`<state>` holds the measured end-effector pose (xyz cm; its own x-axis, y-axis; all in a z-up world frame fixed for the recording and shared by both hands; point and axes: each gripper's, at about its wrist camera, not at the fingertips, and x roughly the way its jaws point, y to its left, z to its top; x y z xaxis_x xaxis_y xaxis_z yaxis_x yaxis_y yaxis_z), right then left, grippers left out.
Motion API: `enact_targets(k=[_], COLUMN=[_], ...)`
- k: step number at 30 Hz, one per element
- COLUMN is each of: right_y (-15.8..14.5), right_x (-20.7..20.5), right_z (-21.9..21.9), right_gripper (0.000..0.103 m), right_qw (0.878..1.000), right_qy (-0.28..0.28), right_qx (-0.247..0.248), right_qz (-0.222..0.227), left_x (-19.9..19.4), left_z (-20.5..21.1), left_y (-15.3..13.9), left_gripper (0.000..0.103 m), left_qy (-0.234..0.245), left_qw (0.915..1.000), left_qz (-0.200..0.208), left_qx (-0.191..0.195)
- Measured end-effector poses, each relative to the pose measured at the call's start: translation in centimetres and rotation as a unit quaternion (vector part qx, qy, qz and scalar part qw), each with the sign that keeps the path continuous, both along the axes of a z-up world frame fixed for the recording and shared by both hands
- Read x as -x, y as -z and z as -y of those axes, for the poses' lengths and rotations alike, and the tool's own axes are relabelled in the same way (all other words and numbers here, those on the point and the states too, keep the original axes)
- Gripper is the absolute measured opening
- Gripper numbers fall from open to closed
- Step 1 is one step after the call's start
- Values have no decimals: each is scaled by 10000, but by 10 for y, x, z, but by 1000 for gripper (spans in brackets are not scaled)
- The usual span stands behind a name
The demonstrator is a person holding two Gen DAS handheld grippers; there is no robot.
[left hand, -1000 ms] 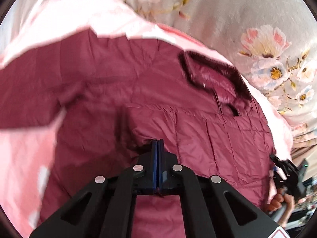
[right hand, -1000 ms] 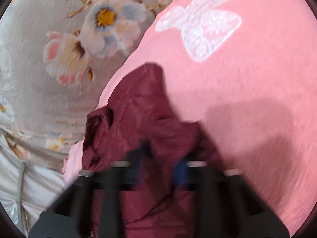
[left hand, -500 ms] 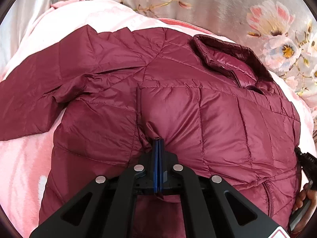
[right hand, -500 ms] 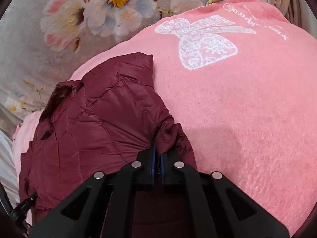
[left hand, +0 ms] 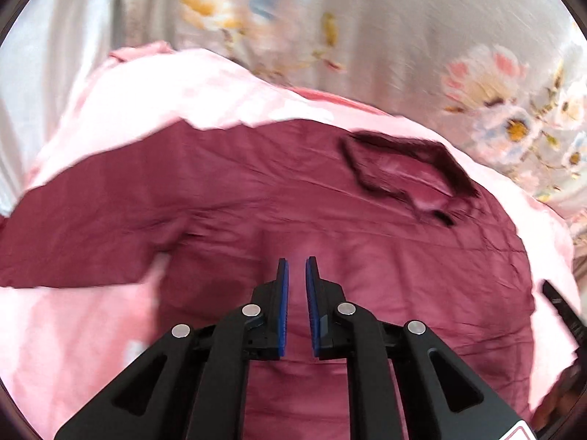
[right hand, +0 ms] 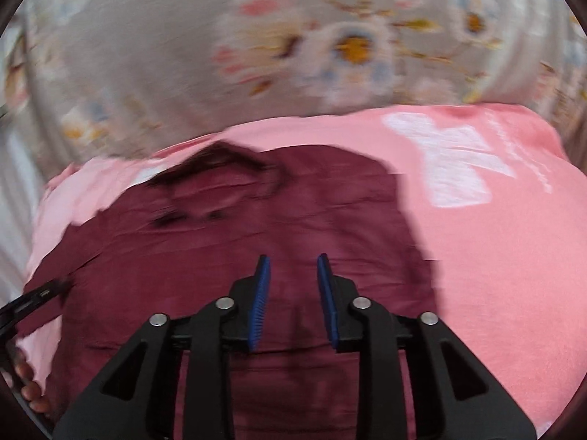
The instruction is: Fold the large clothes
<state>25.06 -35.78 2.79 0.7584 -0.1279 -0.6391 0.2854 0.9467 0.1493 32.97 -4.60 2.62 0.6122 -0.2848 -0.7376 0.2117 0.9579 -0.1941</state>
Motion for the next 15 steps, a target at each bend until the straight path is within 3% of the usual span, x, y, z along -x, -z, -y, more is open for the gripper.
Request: enact_targets(k=[4, 7, 12, 15], right_y=[30, 55, 76, 77], right_x=[-26, -37, -35, -33], right_z=[-48, -62, -62, -64], right_gripper=[30, 30, 31, 31], right_qw=[9980, 9960, 9954, 9959], right_qy=[-515, -636, -594, -576], right_qx=[113, 72, -114, 11], right_qz=[-356, -630, -736, -704], left_x=[-2, -4, 9, 11], left_z=[37, 46, 44, 43], left_y=[32, 61, 70, 72], left_gripper=[12, 12, 13, 13], left_qy=[223, 216, 173, 155], left_qw=[9990, 9977, 9986, 9990], left_qz=[-260, -397, 13, 63], left_qx=[-276, -504, -491, -418])
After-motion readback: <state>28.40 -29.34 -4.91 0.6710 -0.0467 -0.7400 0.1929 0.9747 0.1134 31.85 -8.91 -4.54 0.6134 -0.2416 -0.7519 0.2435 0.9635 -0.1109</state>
